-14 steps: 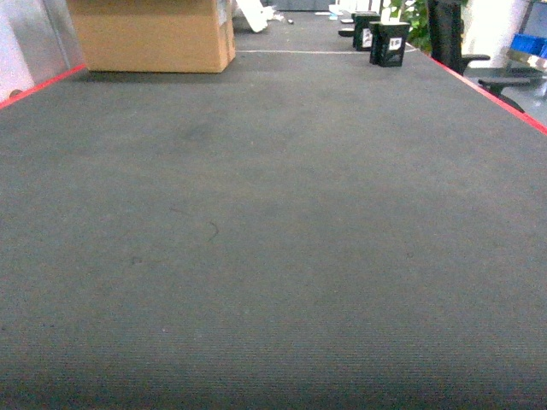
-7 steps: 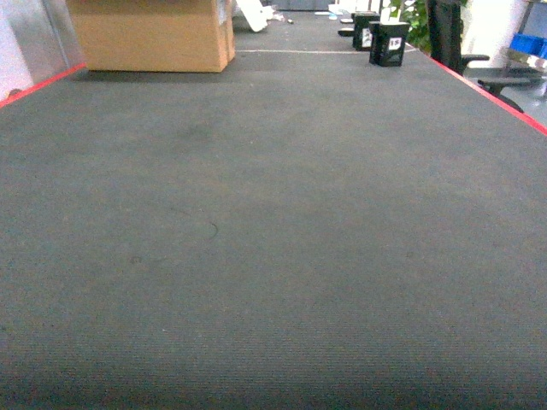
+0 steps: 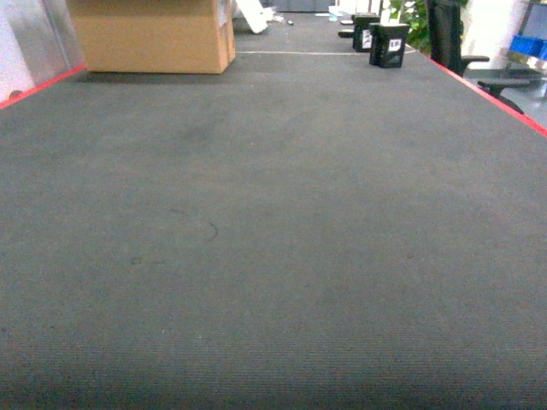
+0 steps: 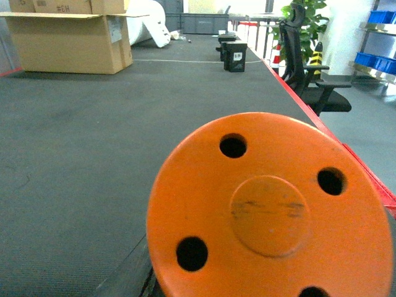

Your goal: Sort blue parts and orange caps into right shelf containers

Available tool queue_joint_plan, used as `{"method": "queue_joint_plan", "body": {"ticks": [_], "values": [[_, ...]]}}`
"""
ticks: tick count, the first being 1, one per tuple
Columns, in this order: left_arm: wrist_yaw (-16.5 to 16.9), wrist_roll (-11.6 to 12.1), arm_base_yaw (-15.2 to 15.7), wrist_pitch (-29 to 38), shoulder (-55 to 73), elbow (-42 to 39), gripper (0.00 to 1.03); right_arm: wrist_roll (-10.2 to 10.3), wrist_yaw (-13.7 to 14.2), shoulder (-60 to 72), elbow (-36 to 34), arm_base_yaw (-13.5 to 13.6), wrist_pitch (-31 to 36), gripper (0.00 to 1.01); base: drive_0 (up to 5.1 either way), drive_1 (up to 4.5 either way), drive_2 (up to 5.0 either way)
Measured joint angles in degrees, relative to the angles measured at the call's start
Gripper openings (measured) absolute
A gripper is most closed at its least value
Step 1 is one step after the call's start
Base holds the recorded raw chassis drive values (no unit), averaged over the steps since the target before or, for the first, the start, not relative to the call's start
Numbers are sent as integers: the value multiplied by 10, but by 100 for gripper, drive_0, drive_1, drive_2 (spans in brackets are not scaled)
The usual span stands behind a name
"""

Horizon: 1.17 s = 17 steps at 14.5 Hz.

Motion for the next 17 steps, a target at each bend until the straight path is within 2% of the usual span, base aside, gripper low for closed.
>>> {"method": "queue_joint_plan", "body": {"ticks": [17], "values": [[0,0,1,0,0,0,43,0,0,0,0,0,0,44,0,0,0]]}}
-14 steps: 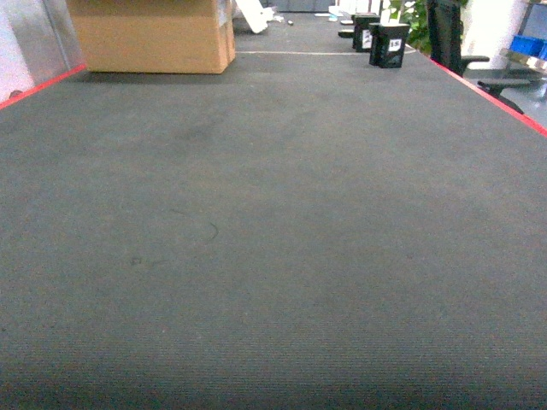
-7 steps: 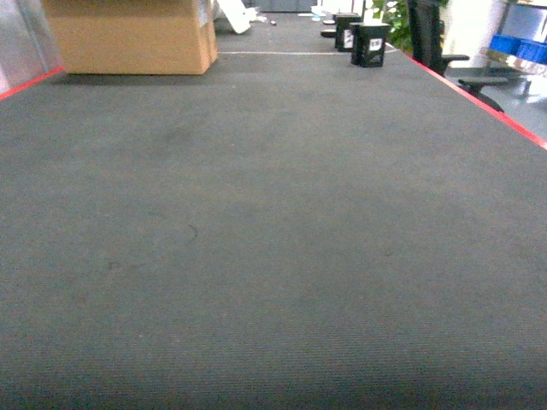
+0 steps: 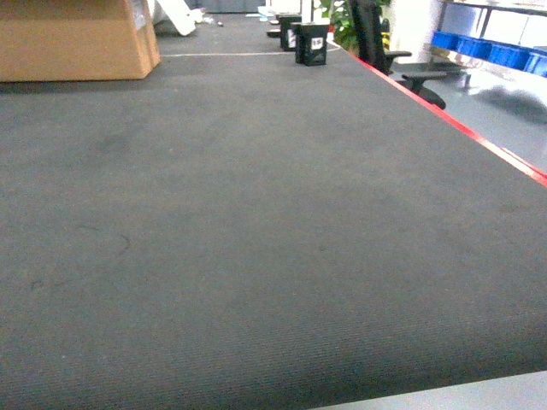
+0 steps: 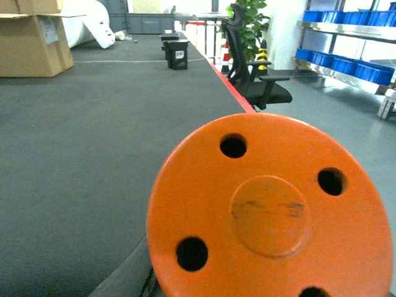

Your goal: Sort blue parts and orange caps into right shelf containers

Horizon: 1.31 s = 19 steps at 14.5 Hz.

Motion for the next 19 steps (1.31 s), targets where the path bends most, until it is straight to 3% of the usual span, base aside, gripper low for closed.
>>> {"method": "queue_joint_plan", "body": {"ticks": [5,19], "values": [[0,0,0,0,0,0,43,0,0,0,0,0,0,44,0,0,0],[0,0,0,0,0,0,43,0,0,0,0,0,0,44,-164,-164,-164]]}}
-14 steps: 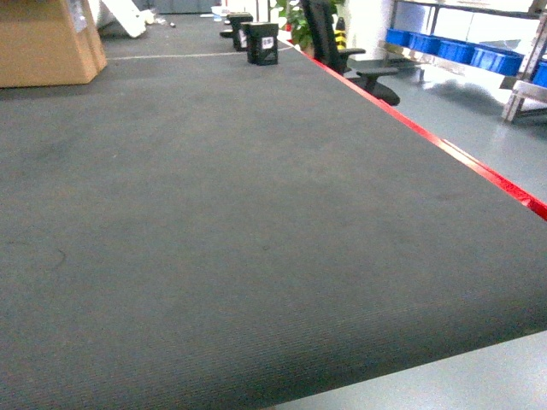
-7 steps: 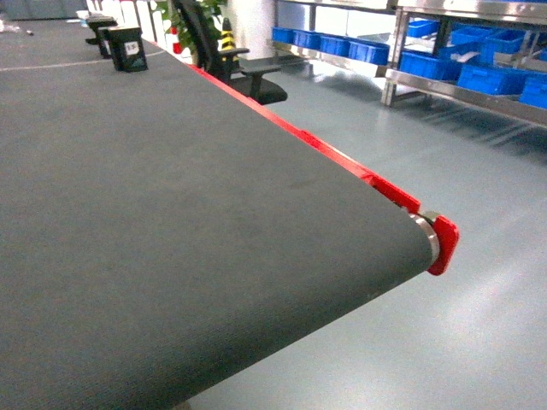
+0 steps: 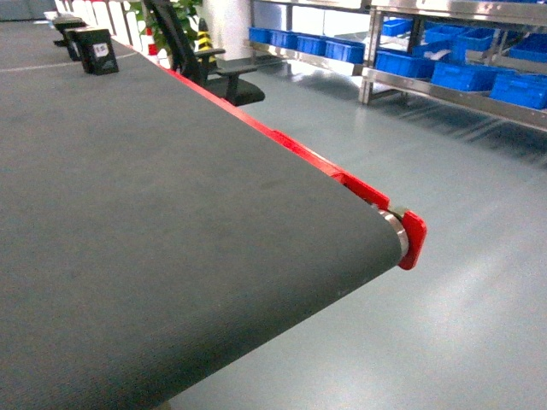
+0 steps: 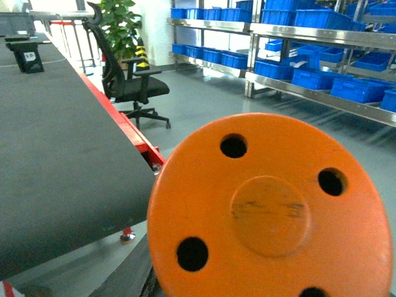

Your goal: Sort blue parts and orange caps into right shelf containers

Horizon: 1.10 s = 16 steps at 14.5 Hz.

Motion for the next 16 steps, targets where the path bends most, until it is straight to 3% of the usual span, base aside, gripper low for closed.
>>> {"method": "queue_joint_plan", "body": {"ticks": [16], "values": [[0,0,0,0,0,0,43,0,0,0,0,0,0,44,-166,-166,-166]]}}
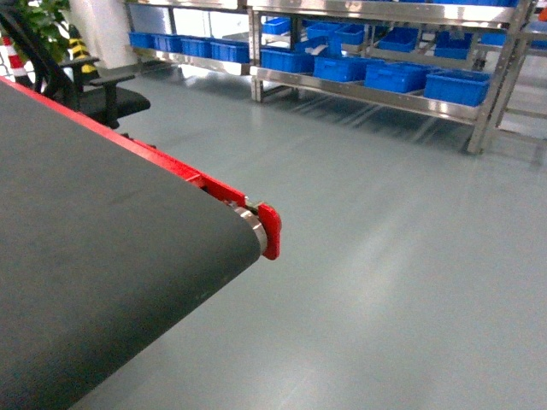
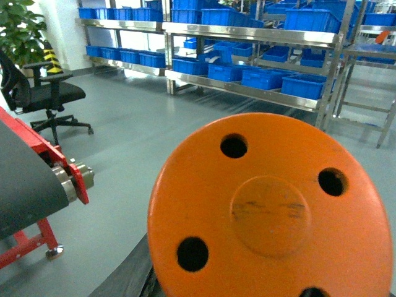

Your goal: Sort blue parts and orange caps into right shelf containers

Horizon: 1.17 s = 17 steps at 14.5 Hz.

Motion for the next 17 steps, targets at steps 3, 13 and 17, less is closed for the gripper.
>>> {"method": "queue_joint_plan", "body": {"ticks": [3,13,17], "values": [[0,0,0,0,0,0,43,0,0,0,0,0,0,44,-166,-166,-166],[0,0,0,0,0,0,43,0,0,0,0,0,0,44,-166,-166,-166],[0,0,0,0,0,0,43,0,0,0,0,0,0,44,-161,-161,-161]]}}
